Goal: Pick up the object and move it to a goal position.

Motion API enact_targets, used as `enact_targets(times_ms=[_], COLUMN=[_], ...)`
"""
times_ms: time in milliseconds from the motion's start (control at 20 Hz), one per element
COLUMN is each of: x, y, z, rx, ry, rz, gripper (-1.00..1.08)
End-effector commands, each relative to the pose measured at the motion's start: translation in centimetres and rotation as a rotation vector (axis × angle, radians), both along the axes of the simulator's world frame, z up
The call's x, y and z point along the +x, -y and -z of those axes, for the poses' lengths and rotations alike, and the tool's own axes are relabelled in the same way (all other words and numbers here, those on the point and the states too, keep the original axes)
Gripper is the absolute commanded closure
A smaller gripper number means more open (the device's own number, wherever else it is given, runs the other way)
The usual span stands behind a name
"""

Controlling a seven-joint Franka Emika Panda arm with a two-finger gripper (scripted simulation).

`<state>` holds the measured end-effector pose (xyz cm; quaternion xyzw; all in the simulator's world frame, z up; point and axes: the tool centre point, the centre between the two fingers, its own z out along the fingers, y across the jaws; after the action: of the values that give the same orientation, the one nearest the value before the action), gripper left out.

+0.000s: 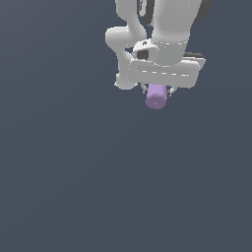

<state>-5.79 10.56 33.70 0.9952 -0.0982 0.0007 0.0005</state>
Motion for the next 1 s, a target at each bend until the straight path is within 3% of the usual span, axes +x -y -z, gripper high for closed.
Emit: enact_targets(times_ms=[0,450,950], x=[-0.7,-2.1,-2.2], y=[-0.8,-2.7,-3.1], z=[-2.4,-7.9,-9.0], rx=[0.000,0.000,0.001], ry=[-0.001,-0.001,-0.001], rz=[0.000,0.000,0.000], gripper=[1.08,1.08,1.08])
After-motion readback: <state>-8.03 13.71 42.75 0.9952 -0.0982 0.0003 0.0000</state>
